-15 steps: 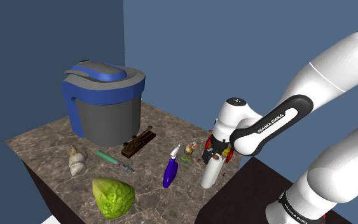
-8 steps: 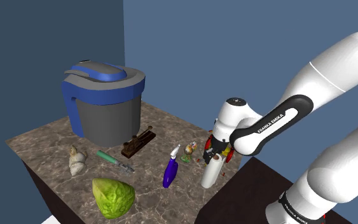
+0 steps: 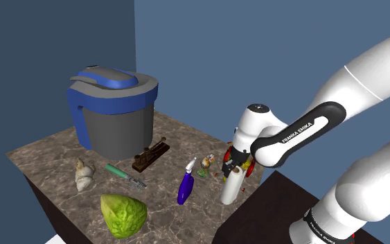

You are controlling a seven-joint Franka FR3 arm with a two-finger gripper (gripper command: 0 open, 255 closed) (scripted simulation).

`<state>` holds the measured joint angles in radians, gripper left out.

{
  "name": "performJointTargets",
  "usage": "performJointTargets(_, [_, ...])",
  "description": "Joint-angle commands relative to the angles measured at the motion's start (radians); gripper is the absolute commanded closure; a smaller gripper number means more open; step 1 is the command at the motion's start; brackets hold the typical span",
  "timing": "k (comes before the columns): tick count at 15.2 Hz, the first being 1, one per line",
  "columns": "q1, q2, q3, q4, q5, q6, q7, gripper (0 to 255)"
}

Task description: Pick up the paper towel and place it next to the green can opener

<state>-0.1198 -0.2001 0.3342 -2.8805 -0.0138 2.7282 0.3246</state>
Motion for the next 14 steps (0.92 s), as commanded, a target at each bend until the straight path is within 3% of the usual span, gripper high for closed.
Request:
performJointTargets(1, [0.013,-0.037,-0.011,0.004,0.024,-0.04,-0.022,255])
performJointTargets(14, [0.062,-0.248,-0.057,0.051,0.089,-0.296,-0.083,255])
